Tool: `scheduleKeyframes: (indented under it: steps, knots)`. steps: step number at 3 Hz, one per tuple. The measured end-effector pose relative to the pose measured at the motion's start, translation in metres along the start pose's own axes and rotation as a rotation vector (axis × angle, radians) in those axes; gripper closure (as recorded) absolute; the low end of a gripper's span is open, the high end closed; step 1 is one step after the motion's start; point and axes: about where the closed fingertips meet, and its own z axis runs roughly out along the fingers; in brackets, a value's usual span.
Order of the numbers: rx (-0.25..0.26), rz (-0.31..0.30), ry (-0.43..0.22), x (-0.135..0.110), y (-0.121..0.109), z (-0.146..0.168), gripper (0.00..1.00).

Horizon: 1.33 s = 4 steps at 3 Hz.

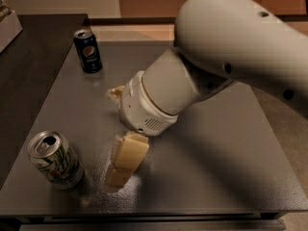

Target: Move 7up can near pepsi can

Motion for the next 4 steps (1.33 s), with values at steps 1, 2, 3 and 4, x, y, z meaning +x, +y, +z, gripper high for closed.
scheduleKeyframes:
  steps: [1,2,3,4]
  knots:
    - [-0.043,-0.004,-0.042,-0.011,0.004,0.026,0.0]
    - [-0.091,-0.014,-0.087,-0.028,0.011,0.045,0.0]
    - [-0.14,-0.022,-0.124,-0.042,0.018,0.062,0.0]
    - [-0.175,-0.027,-0.144,-0.054,0.023,0.075,0.17]
